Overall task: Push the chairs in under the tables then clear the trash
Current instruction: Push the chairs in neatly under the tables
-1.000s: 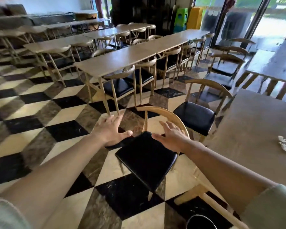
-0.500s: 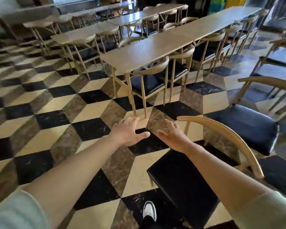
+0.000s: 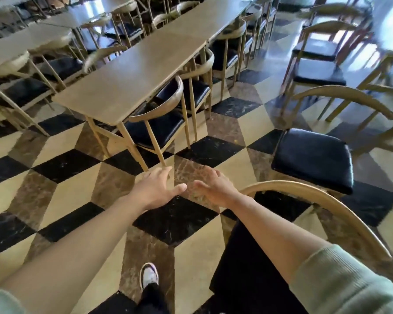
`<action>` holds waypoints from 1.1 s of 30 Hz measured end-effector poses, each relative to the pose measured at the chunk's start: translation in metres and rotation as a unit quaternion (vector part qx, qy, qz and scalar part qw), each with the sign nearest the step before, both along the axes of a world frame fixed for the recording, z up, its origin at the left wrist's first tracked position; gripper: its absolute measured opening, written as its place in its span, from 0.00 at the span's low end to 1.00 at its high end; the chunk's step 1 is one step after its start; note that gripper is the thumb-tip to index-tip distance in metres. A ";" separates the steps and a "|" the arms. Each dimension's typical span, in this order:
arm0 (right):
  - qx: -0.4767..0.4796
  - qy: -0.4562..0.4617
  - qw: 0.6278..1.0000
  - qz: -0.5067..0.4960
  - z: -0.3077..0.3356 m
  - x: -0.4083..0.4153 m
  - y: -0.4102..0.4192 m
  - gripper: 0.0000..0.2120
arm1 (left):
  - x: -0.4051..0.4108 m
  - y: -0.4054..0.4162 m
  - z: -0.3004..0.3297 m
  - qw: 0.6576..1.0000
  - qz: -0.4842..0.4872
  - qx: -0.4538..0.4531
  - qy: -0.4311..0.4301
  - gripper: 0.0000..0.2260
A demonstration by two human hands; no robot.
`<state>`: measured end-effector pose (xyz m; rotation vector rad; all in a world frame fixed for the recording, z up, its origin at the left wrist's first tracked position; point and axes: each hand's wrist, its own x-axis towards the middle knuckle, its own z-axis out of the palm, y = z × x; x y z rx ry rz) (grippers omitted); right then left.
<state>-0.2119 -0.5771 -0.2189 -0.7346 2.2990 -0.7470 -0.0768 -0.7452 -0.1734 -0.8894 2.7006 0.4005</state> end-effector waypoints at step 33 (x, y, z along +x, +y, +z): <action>-0.176 -0.283 0.583 -0.741 -0.166 -0.161 0.053 0.43 | -0.466 0.145 -0.139 0.821 -0.513 0.100 -0.229 0.41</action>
